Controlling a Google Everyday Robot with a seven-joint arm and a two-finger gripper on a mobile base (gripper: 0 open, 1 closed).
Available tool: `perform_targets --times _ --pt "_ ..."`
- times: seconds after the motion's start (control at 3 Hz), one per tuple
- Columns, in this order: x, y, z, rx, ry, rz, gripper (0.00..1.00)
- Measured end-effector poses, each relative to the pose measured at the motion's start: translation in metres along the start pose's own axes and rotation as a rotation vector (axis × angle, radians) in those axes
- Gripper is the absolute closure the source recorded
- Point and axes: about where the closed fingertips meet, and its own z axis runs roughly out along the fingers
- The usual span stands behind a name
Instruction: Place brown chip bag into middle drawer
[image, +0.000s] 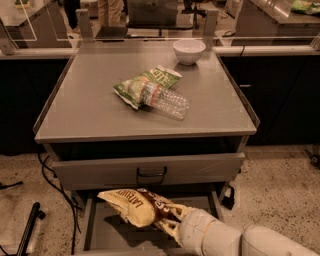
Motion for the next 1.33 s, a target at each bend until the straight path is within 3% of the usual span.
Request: perform_targets --times 0.33,0.67,1.33 --pt "0.029 0.002 0.011 -0.02 -0.004 -0.042 1.0" --pt "0.059 0.003 0.03 -0.076 -0.023 -0.128 1.0" --pt "0.079 0.004 0.037 -0.098 -0.001 -0.156 1.0"
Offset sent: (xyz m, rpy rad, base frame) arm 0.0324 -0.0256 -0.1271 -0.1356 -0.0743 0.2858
